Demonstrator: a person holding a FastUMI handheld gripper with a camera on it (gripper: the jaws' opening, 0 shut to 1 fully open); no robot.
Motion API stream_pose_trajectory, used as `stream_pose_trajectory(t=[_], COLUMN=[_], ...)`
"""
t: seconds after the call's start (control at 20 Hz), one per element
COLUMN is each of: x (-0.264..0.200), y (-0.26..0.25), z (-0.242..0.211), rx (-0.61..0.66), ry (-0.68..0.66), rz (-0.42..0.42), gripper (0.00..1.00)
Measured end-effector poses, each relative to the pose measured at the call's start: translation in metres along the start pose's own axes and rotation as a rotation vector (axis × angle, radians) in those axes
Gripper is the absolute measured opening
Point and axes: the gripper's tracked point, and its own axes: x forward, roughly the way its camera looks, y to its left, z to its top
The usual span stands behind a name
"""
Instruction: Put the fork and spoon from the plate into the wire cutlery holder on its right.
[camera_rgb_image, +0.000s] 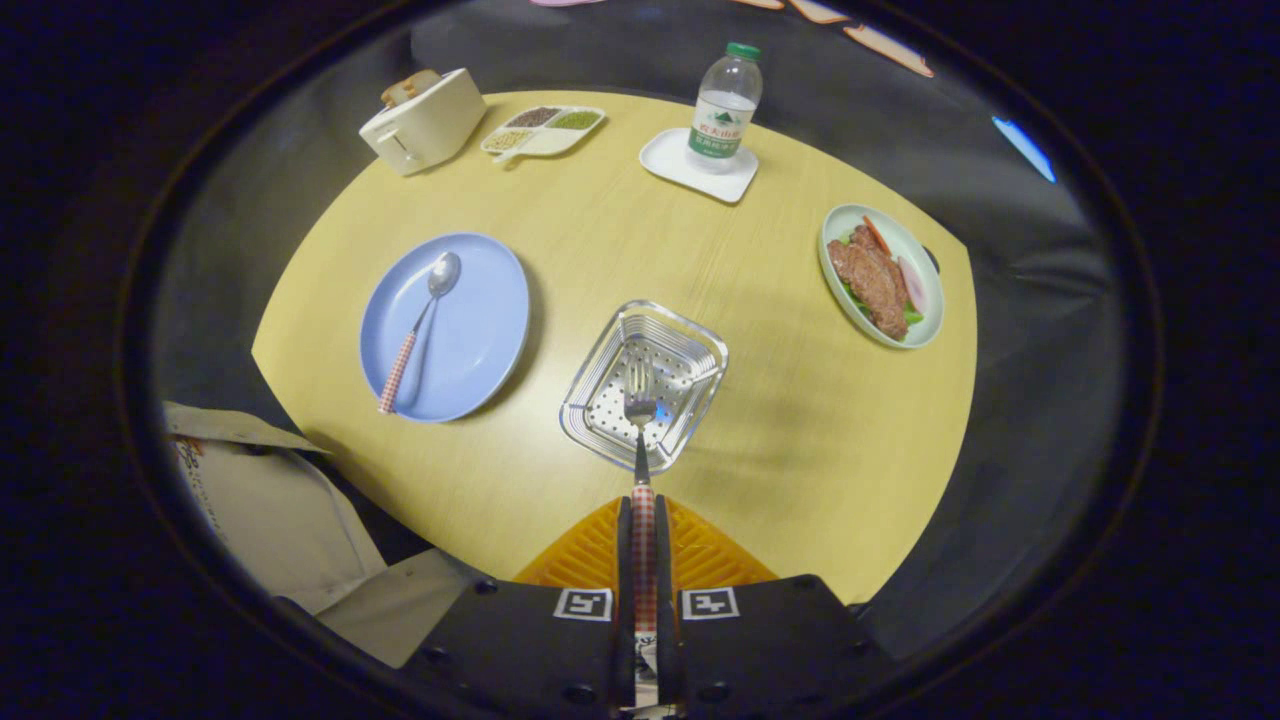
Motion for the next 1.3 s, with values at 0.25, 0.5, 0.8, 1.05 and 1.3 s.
stream_pose_trajectory(t=[0.25, 0.5, 0.8, 1.05, 1.3], x=[0.009, 0.019, 0.027, 0.025, 0.018], y=[-0.001, -0.001, -0.002, -0.004, 0.0], z=[0.01, 0.021, 0.027, 0.03, 0.047], rx=[-0.02, -0.049, -0.041, -0.017, 0.036], ry=[0.053, 0.102, 0.125, 0.1, -0.014], rz=[0.021, 0.018, 0.021, 0.01, 0.006], gripper=[0.11, 0.11, 0.12, 0.16, 0.67])
